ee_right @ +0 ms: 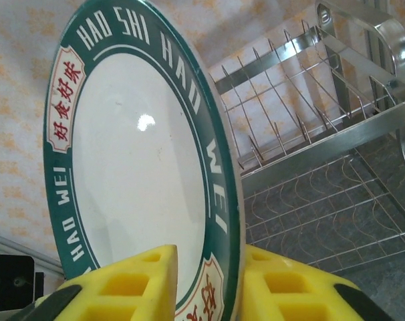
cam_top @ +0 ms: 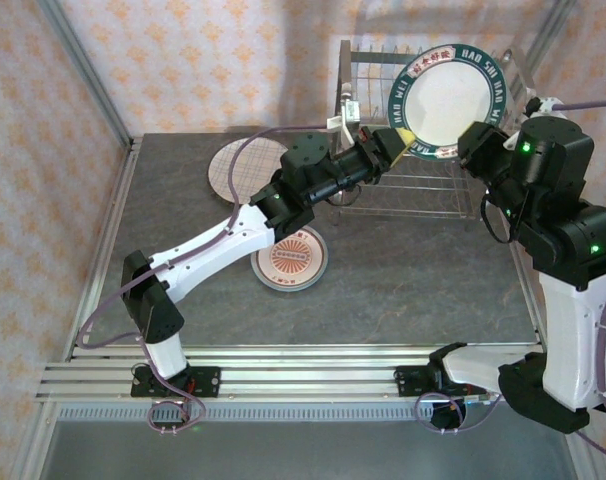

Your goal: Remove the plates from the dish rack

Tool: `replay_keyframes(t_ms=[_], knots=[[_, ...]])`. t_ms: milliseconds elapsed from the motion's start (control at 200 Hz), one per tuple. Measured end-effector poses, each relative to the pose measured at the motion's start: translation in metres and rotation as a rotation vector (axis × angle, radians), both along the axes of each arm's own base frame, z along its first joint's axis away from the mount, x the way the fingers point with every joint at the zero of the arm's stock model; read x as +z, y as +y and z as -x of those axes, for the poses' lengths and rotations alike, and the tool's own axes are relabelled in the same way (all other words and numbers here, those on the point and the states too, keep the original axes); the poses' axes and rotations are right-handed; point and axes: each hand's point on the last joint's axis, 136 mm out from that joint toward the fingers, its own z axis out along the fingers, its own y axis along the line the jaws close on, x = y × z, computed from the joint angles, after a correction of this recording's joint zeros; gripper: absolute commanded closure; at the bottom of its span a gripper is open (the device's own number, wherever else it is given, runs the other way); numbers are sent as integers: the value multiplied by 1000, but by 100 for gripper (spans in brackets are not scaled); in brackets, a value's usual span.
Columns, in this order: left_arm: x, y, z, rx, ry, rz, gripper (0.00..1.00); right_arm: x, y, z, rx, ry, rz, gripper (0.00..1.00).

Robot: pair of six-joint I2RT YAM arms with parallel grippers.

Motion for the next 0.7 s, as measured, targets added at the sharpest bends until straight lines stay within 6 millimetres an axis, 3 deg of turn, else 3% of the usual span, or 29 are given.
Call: replay_keyframes(t_ms=[395, 561, 701], knots=[[-3, 8, 7, -20, -21, -2, 100, -1, -1, 0, 9, 3, 50, 28], [1, 29, 11, -14, -27, -4, 100, -4, 0, 1, 26, 13, 90, 16], [6, 56, 17, -8, -34, -19, 100, -2, 16, 7, 144, 3, 113, 7]])
